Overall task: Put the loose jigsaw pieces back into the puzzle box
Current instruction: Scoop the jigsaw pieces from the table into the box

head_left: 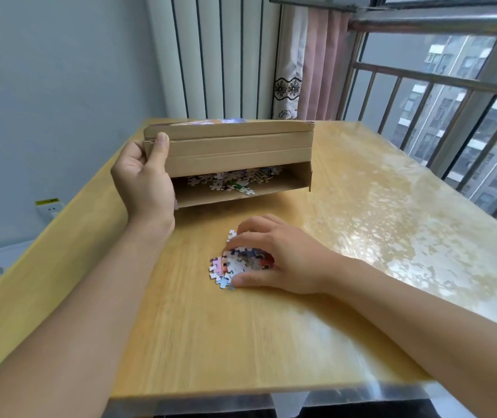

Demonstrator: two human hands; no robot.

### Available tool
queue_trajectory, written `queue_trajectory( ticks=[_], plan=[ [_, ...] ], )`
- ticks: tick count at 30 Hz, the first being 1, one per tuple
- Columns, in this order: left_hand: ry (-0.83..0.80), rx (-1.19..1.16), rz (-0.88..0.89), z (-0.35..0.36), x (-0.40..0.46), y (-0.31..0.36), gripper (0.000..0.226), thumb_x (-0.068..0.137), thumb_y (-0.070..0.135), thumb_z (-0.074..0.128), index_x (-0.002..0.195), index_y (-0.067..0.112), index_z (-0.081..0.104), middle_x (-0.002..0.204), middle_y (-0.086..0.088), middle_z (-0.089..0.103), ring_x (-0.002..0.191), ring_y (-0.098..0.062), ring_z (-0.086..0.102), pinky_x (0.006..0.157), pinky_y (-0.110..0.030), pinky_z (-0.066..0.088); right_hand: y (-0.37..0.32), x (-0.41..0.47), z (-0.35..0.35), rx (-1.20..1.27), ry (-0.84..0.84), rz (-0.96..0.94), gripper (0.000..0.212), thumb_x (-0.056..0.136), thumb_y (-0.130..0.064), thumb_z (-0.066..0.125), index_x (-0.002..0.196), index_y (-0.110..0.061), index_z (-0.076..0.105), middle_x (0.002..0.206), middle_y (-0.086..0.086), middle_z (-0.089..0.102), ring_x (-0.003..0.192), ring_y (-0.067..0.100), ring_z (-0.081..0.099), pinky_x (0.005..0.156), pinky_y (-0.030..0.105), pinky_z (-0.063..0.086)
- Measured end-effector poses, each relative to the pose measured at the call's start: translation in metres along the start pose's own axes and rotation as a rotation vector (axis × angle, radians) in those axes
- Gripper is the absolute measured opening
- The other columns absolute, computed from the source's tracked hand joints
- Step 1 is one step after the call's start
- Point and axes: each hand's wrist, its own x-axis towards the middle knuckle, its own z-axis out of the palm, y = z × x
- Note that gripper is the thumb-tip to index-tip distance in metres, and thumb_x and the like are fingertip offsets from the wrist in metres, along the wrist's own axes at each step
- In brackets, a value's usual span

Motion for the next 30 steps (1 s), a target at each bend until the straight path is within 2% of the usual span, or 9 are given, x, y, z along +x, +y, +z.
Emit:
queue_trajectory(
  ticks=[2, 4, 8, 10, 14, 17, 19, 24, 30],
  plan=[
    [-0.002, -0.014, 0.006, 0.001, 0.002, -0.002, 0.041, 0.096, 0.033, 0.067, 0.065, 0.018, 0.043, 0.05, 0.014, 0.037, 0.043, -0.026, 0.032, 0.033, -0.03, 0.026, 0.0, -0.001, 0.0, -0.007, 0.038, -0.018, 0.051, 0.088, -0.064, 0.063, 0.125, -0.03, 0.062, 0.114, -0.009, 0.055, 0.105, 0.012, 0.05, 0.091, 0.034, 0.048],
    [-0.004, -0.031, 0.01, 0.001, 0.005, -0.004, 0.041, 0.092, 0.035, 0.069, 0.063, 0.02, 0.044, 0.052, 0.014, 0.038, 0.053, -0.031, 0.035, 0.041, -0.042, 0.033, 0.0, -0.003, -0.001, -0.029, 0.034, -0.011, 0.055, 0.089, -0.066, 0.06, 0.129, -0.029, 0.058, 0.114, -0.01, 0.054, 0.105, 0.011, 0.05, 0.091, 0.033, 0.048],
    [-0.01, -0.039, 0.007, 0.0, 0.007, -0.005, 0.04, 0.085, 0.043, 0.07, 0.058, 0.025, 0.047, 0.056, 0.013, 0.041, 0.064, -0.038, 0.036, 0.056, -0.058, 0.04, 0.002, -0.009, -0.003, -0.158, -0.032, 0.081, 0.092, 0.078, -0.087, 0.048, 0.15, -0.032, 0.037, 0.136, -0.011, 0.044, 0.125, 0.011, 0.04, 0.107, 0.032, 0.038],
    [-0.016, -0.037, 0.01, 0.0, 0.007, -0.006, 0.041, 0.085, 0.044, 0.07, 0.058, 0.025, 0.046, 0.057, 0.013, 0.04, 0.062, -0.044, 0.036, 0.056, -0.059, 0.04, 0.0, -0.007, -0.002, -0.19, -0.063, 0.1, 0.094, 0.075, -0.091, 0.044, 0.149, -0.033, 0.039, 0.135, -0.012, 0.042, 0.124, 0.011, 0.038, 0.107, 0.033, 0.037],
    [-0.01, -0.032, 0.013, 0.0, 0.006, -0.006, 0.04, 0.087, 0.042, 0.069, 0.061, 0.024, 0.046, 0.057, 0.013, 0.042, 0.063, -0.041, 0.037, 0.056, -0.059, 0.041, -0.006, -0.002, -0.001, -0.159, -0.033, 0.059, 0.066, 0.085, -0.079, 0.051, 0.13, -0.03, 0.052, 0.117, -0.011, 0.047, 0.107, 0.01, 0.043, 0.094, 0.029, 0.044],
    [-0.007, -0.032, 0.013, 0.0, 0.006, -0.005, 0.039, 0.089, 0.039, 0.069, 0.062, 0.022, 0.047, 0.058, 0.013, 0.043, 0.063, -0.042, 0.037, 0.055, -0.056, 0.04, -0.008, -0.004, 0.001, -0.119, 0.004, 0.028, 0.046, 0.092, -0.067, 0.053, 0.113, -0.026, 0.054, 0.105, -0.01, 0.049, 0.095, 0.011, 0.046, 0.081, 0.031, 0.047],
    [-0.01, -0.042, 0.019, 0.0, 0.005, -0.003, 0.037, 0.091, 0.036, 0.068, 0.062, 0.023, 0.049, 0.057, 0.016, 0.046, 0.065, -0.035, 0.038, 0.059, -0.052, 0.039, -0.009, -0.005, 0.002, -0.147, 0.026, 0.002, 0.035, 0.097, -0.055, 0.053, 0.107, -0.022, 0.054, 0.099, -0.008, 0.049, 0.085, 0.011, 0.043, 0.074, 0.032, 0.046],
    [-0.005, -0.036, 0.019, -0.001, 0.005, -0.003, 0.037, 0.091, 0.037, 0.068, 0.063, 0.022, 0.049, 0.059, 0.014, 0.046, 0.066, -0.033, 0.039, 0.058, -0.057, 0.042, -0.01, -0.009, 0.0, -0.189, 0.081, -0.018, 0.022, 0.098, -0.041, 0.053, 0.098, -0.019, 0.054, 0.088, -0.006, 0.052, 0.071, 0.015, 0.041, 0.061, 0.038, 0.046],
    [-0.012, -0.044, 0.017, -0.001, 0.006, -0.002, 0.036, 0.09, 0.037, 0.068, 0.064, 0.022, 0.05, 0.058, 0.016, 0.048, 0.066, -0.033, 0.039, 0.06, -0.048, 0.039, -0.005, -0.012, -0.001, -0.112, 0.152, 0.044, 0.016, 0.094, -0.034, 0.059, 0.103, -0.021, 0.061, 0.075, -0.02, 0.041, 0.06, 0.009, 0.041, 0.056, 0.031, 0.036]
  ],
)
